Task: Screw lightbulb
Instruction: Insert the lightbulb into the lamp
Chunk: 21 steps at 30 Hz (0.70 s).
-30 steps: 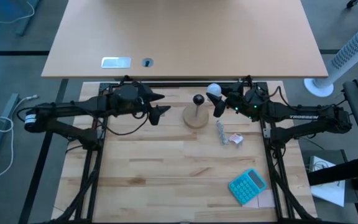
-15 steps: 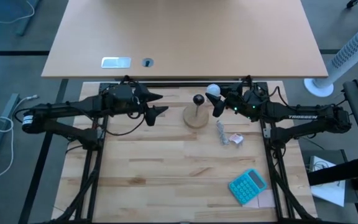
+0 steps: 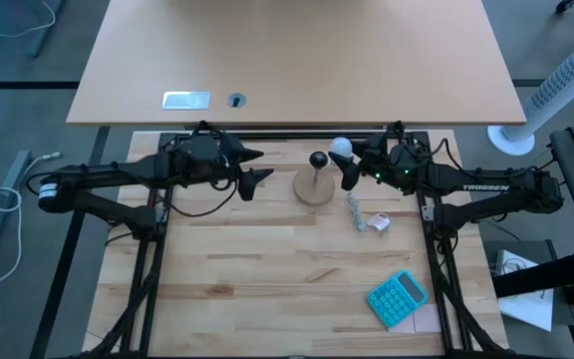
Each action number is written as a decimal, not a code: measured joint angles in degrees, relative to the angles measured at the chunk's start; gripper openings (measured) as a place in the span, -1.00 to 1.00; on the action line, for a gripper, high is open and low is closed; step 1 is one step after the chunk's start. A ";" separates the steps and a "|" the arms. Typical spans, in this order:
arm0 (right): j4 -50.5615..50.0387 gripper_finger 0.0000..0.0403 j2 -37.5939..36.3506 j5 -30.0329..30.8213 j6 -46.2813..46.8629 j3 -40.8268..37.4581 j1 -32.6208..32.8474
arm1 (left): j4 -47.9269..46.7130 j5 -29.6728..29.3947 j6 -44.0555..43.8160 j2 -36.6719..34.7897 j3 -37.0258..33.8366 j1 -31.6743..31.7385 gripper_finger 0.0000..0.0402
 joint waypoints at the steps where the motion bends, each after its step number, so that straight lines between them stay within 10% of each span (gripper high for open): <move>1: -0.56 0.24 0.00 0.00 -0.45 0.00 0.00 | 0.45 -0.13 0.00 0.61 0.01 0.04 0.51; 21: -0.84 0.23 1.97 -2.62 -6.06 0.00 0.09 | 3.75 3.65 -4.65 0.20 0.02 -0.04 0.51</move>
